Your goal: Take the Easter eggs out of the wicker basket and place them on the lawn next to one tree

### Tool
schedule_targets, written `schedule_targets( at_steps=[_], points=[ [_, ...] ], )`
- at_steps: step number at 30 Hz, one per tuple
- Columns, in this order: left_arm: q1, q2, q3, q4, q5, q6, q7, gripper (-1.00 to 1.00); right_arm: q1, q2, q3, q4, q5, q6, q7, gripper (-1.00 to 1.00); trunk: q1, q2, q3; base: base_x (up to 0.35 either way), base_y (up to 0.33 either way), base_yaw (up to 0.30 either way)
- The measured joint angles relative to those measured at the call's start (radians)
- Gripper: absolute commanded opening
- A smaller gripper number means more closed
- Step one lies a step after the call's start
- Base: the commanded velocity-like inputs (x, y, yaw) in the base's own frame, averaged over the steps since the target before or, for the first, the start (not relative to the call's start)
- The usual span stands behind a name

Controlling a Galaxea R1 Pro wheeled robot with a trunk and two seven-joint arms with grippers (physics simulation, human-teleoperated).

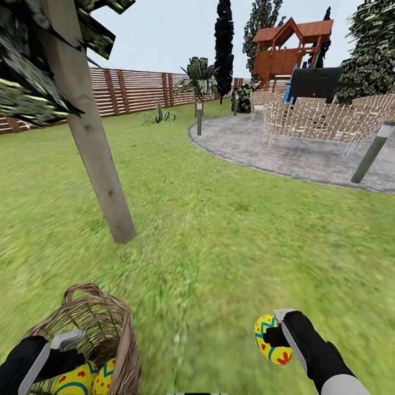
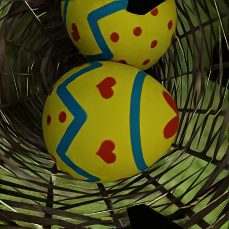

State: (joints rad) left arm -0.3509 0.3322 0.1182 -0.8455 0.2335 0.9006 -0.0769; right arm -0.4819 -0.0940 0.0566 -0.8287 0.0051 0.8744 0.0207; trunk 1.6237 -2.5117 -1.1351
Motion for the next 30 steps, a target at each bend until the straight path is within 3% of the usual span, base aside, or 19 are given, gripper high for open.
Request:
schedule_targets(
  at_steps=[9, 12, 17, 22, 30],
  points=[
    [0.000, 0.001, 0.001, 0.000, 0.000, 0.000, 0.000, 1.00, 0.000, -0.001, 0.000, -0.007, 0.000, 0.003, 0.000, -1.00, 0.004, -0.002, -0.035, 0.000, 0.000, 0.007],
    [0.000, 0.000, 0.001, 0.000, 0.001, 0.000, 0.000, 1.00, 0.000, -0.007, 0.029, -0.025, -0.008, 0.008, 0.005, -1.00, 0.005, -0.003, -0.046, 0.000, 0.000, 0.050],
    [0.000, -0.003, -0.001, 0.001, 0.000, -0.001, 0.001, 1.00, 0.000, -0.003, 0.035, -0.261, -0.013, -0.003, 0.001, -1.00, 0.008, -0.004, -0.066, 0.000, 0.000, 0.003],
    [0.000, 0.001, 0.000, 0.001, 0.000, -0.002, 0.000, 1.00, 0.000, -0.002, 0.032, -0.302, -0.024, -0.012, 0.001, -1.00, 0.010, -0.005, -0.085, 0.000, 0.000, 0.000],
    [0.000, -0.003, -0.001, 0.001, 0.000, -0.002, 0.003, 1.00, -0.001, 0.004, 0.037, -0.342, -0.015, -0.253, -0.026, -1.00, 0.013, -0.007, -0.116, 0.000, 0.000, 0.000]
  ],
)
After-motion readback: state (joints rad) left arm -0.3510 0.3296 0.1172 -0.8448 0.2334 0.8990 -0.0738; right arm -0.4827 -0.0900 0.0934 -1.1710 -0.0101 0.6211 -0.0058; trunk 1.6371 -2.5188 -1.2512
